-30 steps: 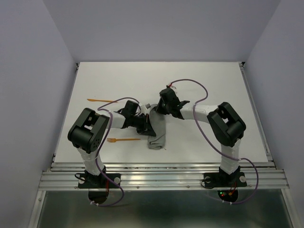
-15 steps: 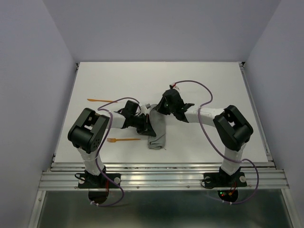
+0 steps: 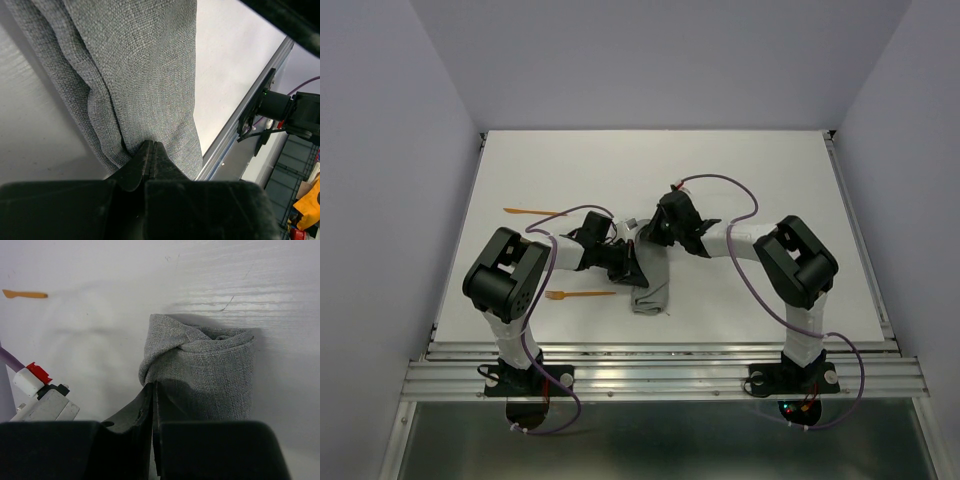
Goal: Fold the napkin into a case and place the utensils inside
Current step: Smooth out the smaller rectangle-folded napkin at the center of the board.
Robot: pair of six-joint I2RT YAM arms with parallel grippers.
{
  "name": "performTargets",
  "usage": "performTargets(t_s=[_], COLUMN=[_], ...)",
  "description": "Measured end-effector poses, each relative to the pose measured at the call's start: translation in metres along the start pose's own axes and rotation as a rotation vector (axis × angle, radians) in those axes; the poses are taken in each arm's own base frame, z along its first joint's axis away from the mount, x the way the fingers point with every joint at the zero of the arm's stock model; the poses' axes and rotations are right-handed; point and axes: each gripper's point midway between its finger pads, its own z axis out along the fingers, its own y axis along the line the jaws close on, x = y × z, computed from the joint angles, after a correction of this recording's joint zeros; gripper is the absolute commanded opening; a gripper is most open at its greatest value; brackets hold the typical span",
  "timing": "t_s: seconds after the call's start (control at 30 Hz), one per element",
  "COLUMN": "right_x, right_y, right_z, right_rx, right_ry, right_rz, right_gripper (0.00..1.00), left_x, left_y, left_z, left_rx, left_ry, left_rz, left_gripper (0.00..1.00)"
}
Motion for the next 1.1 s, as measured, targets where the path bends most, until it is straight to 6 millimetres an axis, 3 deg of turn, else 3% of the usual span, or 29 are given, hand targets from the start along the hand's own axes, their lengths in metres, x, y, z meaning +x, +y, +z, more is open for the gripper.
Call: performTargets(t_s=[0.37, 0.6, 1.1], right_x=[-0.004, 0.005, 0.002], right_y=[0.010, 0.001, 0.002], right_z=[0.007, 0.019, 0.020], right_rx=[-0.033, -0.018, -0.023], right_ry=[-0.008, 0.014, 0.002], right_rz=[0.003, 0.013, 0.001], right_gripper=[0.06, 0.06, 0.11], left_x=[0.000, 0.000, 0.000], left_y=[0.000, 0.000, 0.000], left_z=[0.000, 0.000, 0.000], left_rx=[0.000, 0.000, 0.000], left_ry=[0.000, 0.000, 0.000], left_rz=[0.000, 0.000, 0.003], left_gripper=[0.00, 0.00, 0.00])
